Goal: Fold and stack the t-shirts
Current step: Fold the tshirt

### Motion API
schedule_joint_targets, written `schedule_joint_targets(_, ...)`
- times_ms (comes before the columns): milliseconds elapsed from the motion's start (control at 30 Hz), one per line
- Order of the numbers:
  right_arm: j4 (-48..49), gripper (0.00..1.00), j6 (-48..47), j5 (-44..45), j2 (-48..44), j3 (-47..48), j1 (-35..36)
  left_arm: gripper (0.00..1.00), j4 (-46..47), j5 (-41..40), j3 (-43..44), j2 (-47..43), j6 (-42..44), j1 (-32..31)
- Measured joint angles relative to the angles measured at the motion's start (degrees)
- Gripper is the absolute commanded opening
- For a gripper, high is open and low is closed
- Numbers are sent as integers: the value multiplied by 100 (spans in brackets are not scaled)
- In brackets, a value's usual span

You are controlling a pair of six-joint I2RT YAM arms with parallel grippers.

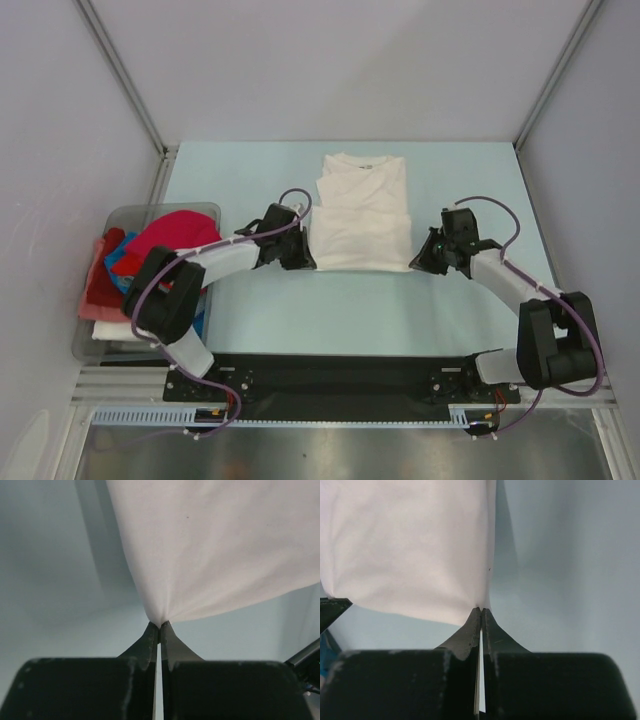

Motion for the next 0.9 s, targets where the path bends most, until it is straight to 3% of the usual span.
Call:
schedule_joint_targets(300,-844,0,15,-297,-944,-2,0,1,-345,118,-850,-1633,42,-118)
schedule_joint_targets(633,-1805,0,190,-507,-2682,-105,129,0,-1099,297,-1333,-3560,-70,-426)
schedule_joint_targets(900,-2430,0,262,-533,-3165,151,186,0,-1631,461,-1342,-4319,-227,-535)
